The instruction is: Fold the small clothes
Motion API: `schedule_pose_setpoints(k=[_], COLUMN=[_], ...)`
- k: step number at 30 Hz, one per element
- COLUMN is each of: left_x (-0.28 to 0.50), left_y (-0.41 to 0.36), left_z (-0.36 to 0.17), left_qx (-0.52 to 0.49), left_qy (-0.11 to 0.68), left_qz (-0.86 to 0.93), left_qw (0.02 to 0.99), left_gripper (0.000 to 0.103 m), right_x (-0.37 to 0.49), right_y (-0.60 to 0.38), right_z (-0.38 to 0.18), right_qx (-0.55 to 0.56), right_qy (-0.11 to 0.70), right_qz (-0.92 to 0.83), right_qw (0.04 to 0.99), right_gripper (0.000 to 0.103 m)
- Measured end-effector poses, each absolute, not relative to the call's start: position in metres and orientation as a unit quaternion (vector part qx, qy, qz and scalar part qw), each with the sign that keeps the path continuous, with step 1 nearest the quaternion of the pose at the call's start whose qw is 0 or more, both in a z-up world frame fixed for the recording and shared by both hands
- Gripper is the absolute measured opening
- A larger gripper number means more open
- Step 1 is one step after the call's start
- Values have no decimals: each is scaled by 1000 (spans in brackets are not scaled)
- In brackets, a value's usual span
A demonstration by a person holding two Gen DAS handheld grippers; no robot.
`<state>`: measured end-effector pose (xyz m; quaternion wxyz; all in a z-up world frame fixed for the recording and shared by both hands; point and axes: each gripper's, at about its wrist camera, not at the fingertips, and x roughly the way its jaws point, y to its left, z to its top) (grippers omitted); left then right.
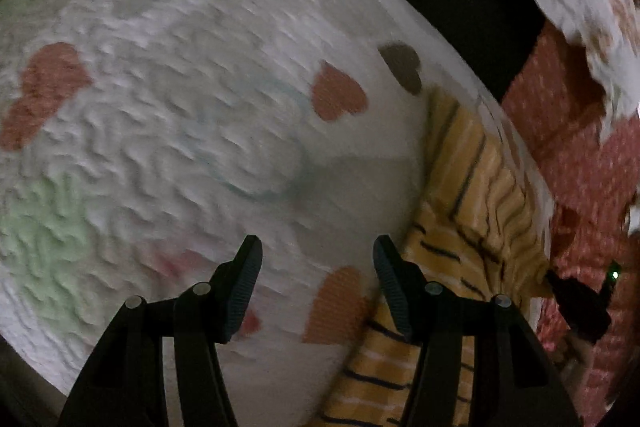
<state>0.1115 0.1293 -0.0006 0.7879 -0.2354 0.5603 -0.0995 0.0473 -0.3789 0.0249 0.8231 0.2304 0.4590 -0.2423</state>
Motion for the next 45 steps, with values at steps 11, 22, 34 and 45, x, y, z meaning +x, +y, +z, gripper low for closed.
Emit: schedule_pose_setpoints(k=[11,22,34,45], left_x=[85,12,-67,-117], left_y=[84,70,78,43], left_z=[-19,-20,-27,-37], left_qx=[-188,-122,-129,-55], left_qy=[598,568,575,601], left_qz=[-162,-172,-183,-191], left_qw=[762,795,787,774], left_gripper=[57,59,59,49], right_x=[-67,-190,-217,-221], right_y=[-369,-277,-216,-184], right_z=[10,-43,-54,-55], right_qx=[285,389,394,343], right_qy=[468,465,471,479], right_qz=[-222,-116,-30,-28], right_qw=[807,787,788,808], right_gripper=[57,69,72,65])
